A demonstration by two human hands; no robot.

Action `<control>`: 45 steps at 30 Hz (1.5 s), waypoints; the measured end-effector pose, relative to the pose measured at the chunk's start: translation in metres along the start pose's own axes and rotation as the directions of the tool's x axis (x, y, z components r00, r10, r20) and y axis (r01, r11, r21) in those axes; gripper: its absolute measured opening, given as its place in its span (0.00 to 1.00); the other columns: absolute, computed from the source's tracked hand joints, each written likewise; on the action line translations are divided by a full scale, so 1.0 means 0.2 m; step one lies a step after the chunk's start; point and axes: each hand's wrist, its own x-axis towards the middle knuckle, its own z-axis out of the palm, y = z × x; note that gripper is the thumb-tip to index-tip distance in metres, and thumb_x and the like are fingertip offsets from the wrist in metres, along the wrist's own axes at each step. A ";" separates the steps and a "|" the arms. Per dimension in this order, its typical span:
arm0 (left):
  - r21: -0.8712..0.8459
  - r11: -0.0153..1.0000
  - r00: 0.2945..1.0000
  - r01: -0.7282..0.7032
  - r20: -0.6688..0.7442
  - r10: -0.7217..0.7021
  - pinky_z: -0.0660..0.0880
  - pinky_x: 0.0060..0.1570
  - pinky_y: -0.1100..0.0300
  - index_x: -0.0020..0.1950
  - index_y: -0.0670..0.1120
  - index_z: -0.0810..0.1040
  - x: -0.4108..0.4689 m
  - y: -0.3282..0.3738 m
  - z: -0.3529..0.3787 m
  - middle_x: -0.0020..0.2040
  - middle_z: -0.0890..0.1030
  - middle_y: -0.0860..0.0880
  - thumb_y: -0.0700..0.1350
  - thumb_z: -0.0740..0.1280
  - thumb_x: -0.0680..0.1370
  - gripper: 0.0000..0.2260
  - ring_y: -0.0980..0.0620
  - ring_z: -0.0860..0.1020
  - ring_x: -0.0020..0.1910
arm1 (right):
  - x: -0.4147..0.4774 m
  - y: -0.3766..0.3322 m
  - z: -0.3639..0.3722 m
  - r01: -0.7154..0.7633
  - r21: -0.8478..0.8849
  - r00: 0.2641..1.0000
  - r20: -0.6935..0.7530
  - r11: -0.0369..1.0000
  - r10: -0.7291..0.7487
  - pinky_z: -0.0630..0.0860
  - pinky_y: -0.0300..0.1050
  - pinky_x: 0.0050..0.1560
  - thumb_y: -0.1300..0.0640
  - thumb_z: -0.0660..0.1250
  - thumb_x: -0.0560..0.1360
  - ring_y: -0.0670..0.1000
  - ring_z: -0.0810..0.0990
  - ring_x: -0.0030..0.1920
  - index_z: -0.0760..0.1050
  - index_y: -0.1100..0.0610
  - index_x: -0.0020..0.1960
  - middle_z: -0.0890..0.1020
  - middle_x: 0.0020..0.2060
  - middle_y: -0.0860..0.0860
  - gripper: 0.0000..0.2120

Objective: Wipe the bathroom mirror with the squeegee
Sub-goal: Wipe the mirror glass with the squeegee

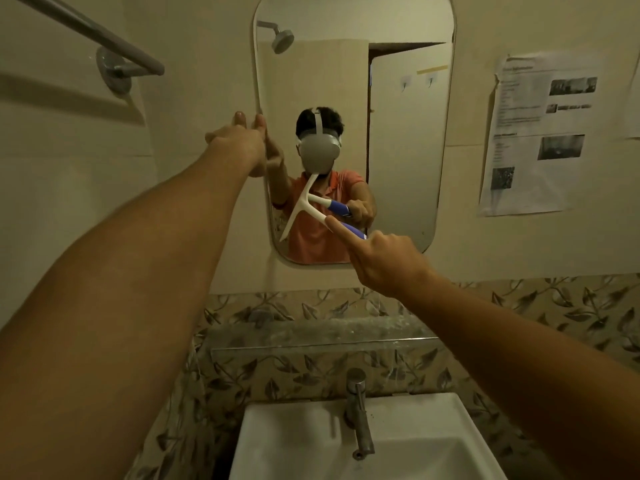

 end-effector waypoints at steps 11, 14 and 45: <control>-0.072 0.992 0.995 0.100 0.000 -0.100 0.64 0.69 0.36 0.80 0.54 0.33 -0.01 0.08 0.04 0.81 0.36 0.44 0.45 0.65 0.79 0.44 0.34 0.57 0.77 | -0.26 0.38 0.22 0.067 0.005 0.994 0.090 0.998 -0.067 0.67 0.39 0.29 0.45 0.51 0.86 0.46 0.68 0.28 0.28 0.39 0.79 0.63 0.33 0.50 0.34; -0.099 0.988 0.993 0.122 0.007 -0.122 0.64 0.71 0.37 0.80 0.55 0.33 0.00 0.09 0.06 0.81 0.36 0.44 0.44 0.65 0.78 0.45 0.34 0.57 0.77 | -0.31 0.49 0.27 0.098 0.019 0.989 0.108 0.995 -0.100 0.71 0.40 0.30 0.45 0.51 0.86 0.46 0.70 0.29 0.26 0.38 0.77 0.64 0.34 0.50 0.35; -0.168 0.981 0.994 0.093 0.070 -0.082 0.60 0.73 0.38 0.79 0.54 0.31 -0.03 0.07 0.05 0.80 0.34 0.43 0.44 0.66 0.79 0.45 0.32 0.55 0.77 | -0.39 0.62 -0.07 -0.348 0.411 0.854 -0.233 0.842 0.466 0.78 0.52 0.31 0.47 0.48 0.85 0.52 0.73 0.31 0.36 0.38 0.81 0.73 0.36 0.53 0.30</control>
